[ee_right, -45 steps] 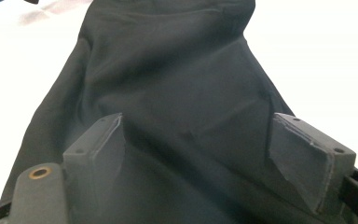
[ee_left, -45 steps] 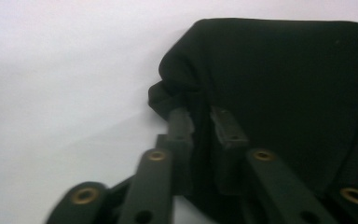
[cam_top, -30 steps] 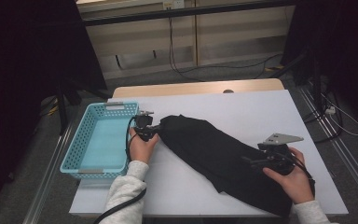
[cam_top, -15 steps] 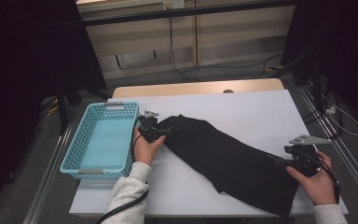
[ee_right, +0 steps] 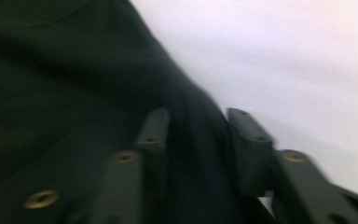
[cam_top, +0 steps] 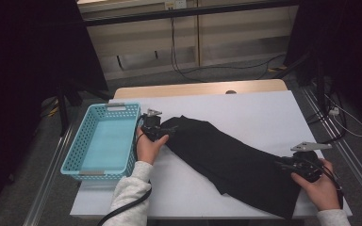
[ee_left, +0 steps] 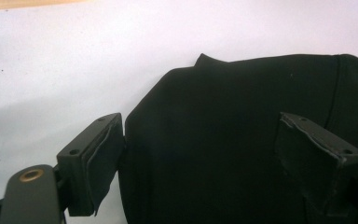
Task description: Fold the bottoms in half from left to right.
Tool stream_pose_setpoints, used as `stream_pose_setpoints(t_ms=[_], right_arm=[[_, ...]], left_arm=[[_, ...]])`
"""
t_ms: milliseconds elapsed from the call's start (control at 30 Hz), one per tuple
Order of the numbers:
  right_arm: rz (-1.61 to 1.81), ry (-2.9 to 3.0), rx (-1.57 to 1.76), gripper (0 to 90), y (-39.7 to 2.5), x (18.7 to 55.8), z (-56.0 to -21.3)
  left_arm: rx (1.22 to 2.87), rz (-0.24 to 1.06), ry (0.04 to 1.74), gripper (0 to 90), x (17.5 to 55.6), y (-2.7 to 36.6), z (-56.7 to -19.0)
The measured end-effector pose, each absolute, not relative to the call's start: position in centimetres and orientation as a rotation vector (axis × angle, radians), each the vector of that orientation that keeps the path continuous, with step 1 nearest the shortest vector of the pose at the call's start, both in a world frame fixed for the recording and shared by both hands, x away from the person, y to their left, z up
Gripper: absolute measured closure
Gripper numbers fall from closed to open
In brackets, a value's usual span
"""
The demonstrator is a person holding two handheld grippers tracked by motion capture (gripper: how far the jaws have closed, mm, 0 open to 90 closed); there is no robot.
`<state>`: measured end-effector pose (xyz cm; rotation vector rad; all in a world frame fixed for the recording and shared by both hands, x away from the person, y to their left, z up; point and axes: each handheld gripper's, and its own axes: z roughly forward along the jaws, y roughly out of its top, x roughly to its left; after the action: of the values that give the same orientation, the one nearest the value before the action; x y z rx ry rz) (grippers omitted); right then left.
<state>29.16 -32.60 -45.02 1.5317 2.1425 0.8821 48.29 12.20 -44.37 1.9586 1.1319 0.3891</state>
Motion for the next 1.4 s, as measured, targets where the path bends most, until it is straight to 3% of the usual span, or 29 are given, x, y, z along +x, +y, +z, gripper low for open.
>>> stream_pose_setpoints(t_ms=[33, 67, 100, 167, 433, 500, 533, 567, 600, 667, 767, 1133, 1400], right_arm=[[0.882, 2.142, 1.532, 66.7, -32.6, 29.2, -45.0], [0.889, 2.167, 1.537, 77.9, -32.6, 29.2, -44.8], [0.889, 2.167, 1.537, 77.9, -32.6, 29.2, -44.8], [0.890, 2.189, 1.536, 87.2, -32.8, 29.1, -44.6], [0.852, 2.085, 1.626, 87.8, -35.8, 28.1, -43.3], [0.875, 2.070, 1.642, 85.6, -36.0, 28.1, -43.5], [0.866, 2.071, 1.614, 73.3, -35.8, 28.2, -43.6], [0.866, 2.071, 1.614, 73.3, -35.8, 28.2, -43.6], [0.870, 2.053, 1.604, 60.5, -35.5, 28.4, -43.7], [0.876, 2.063, 1.600, 59.2, -35.4, 28.4, -43.7], [0.898, 2.064, 1.588, 45.9, -34.8, 28.7, -43.6], [0.991, 2.053, 1.580, 29.1, -34.3, 28.8, -43.5], [1.009, 2.070, 1.547, 25.6, -33.5, 29.0, -43.5]], left_arm=[[1.959, 0.389, 1.132, 16.0, 48.3, 12.2, -44.4], [1.958, 0.391, 1.131, 15.9, 48.3, 12.2, -44.4], [1.956, 0.396, 1.131, 15.9, 48.4, 12.2, -44.4], [1.957, 0.385, 1.133, 15.5, 48.5, 12.2, -44.4], [1.947, 0.384, 1.133, 15.2, 49.0, 12.1, -44.3], [1.950, 0.383, 1.134, 15.3, 49.3, 12.0, -44.4], [1.965, 0.392, 1.134, 15.4, 49.4, 12.0, -44.4], [1.965, 0.386, 1.132, 15.4, 49.6, 11.9, -44.6], [1.971, 0.388, 1.133, 16.1, 50.1, 11.8, -44.8], [1.969, 0.371, 1.134, 16.9, 50.4, 11.7, -45.0], [1.984, 0.374, 1.153, 17.5, 51.2, 11.9, -45.1], [2.051, 0.372, 1.154, 15.0, 51.2, 11.7, -46.2], [2.096, 0.386, 1.131, 10.7, 50.6, 11.4, -46.3]])
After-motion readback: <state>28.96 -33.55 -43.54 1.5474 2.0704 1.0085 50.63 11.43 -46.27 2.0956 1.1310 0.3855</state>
